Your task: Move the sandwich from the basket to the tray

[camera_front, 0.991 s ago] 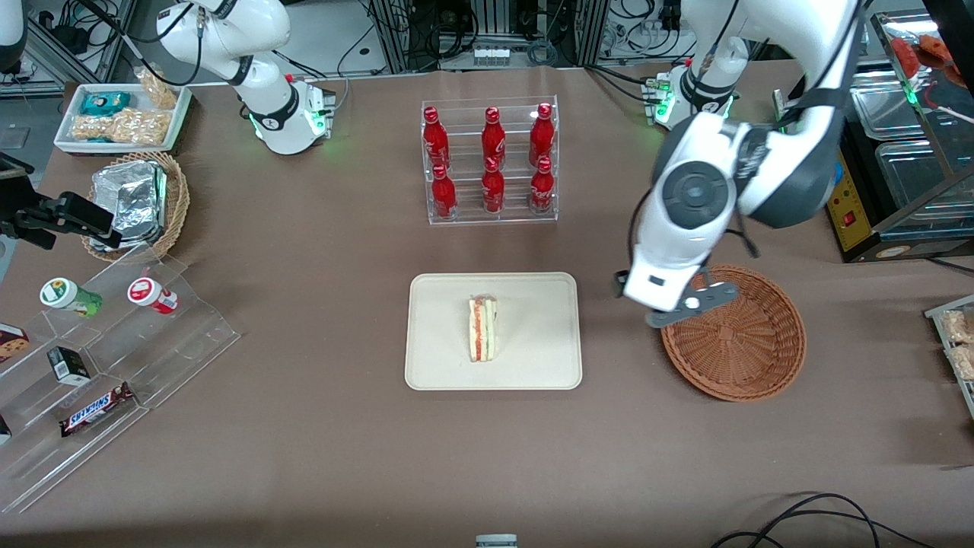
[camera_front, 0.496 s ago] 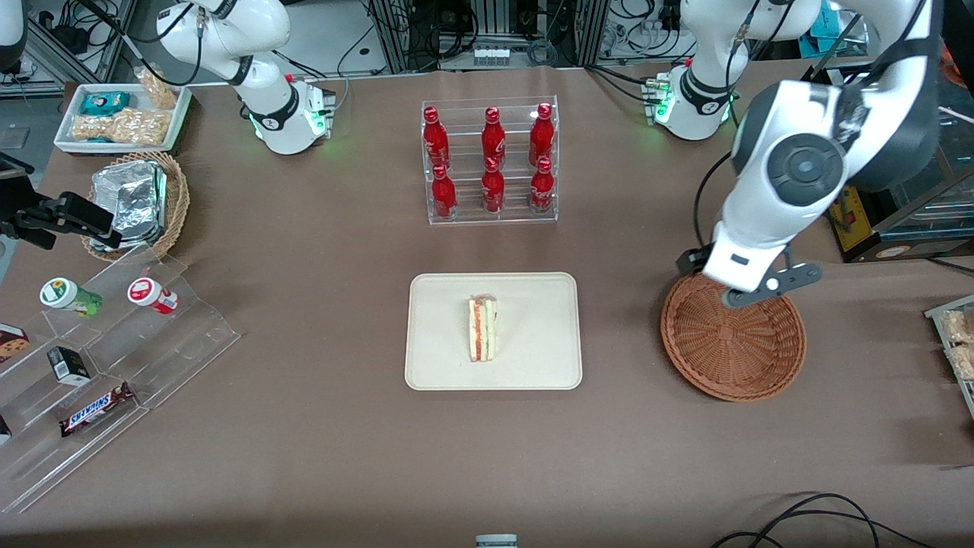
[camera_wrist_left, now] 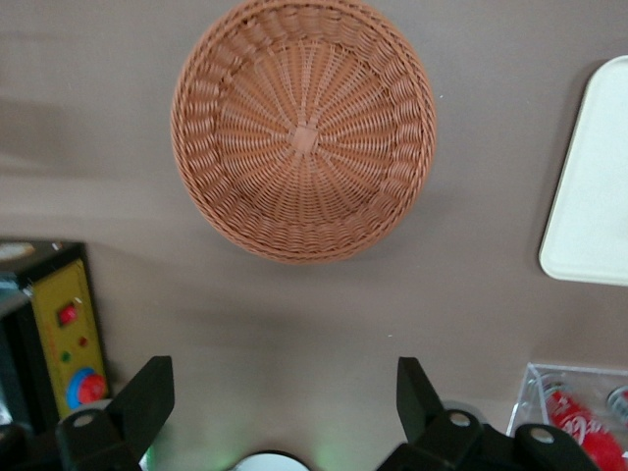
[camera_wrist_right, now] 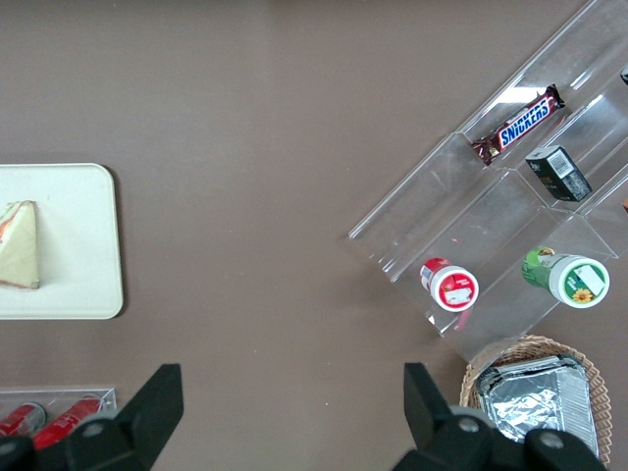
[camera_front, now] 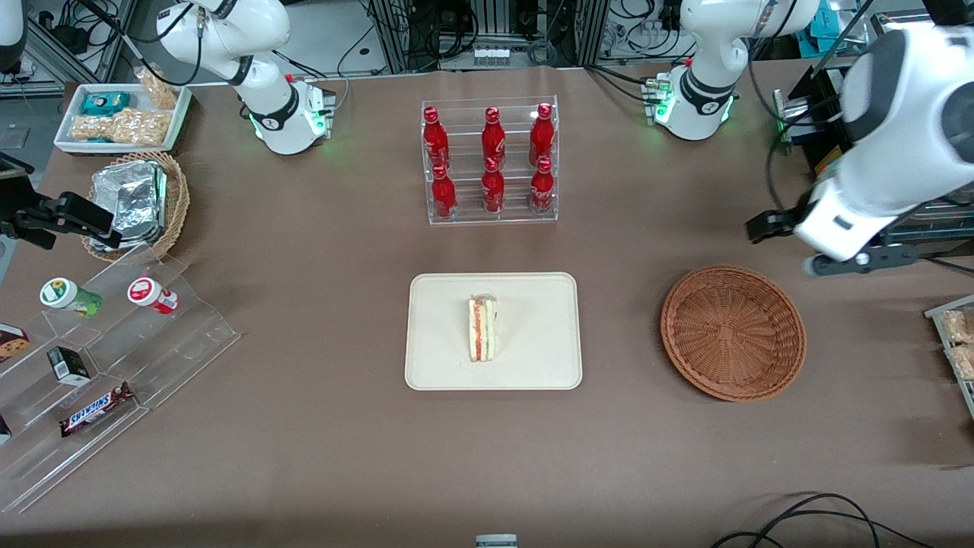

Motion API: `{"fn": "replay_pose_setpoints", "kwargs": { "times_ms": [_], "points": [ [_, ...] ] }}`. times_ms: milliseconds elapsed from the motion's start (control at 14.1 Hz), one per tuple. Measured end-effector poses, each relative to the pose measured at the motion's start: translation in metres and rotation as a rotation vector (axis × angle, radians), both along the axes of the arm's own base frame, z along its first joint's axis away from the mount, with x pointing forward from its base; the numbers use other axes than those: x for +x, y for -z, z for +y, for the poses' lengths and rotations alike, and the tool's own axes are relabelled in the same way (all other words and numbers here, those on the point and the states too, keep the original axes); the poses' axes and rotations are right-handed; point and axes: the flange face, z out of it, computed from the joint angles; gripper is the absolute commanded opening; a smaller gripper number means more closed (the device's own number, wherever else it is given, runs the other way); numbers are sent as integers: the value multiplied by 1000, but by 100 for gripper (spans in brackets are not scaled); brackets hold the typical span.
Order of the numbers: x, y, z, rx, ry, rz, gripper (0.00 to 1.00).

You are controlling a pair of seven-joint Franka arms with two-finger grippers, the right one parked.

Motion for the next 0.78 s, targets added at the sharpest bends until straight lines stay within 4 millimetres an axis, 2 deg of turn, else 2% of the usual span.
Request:
{"fn": "replay_pose_setpoints", "kwargs": {
  "times_ms": [212, 354, 566, 779],
  "points": [
    [1, -24, 4, -18, 94, -43, 100],
    [5, -44, 5, -22, 104, -86, 100],
    [9, -70, 18, -24, 93, -140, 100],
    [8, -81, 20, -28, 93, -144, 100]
  ]
}}
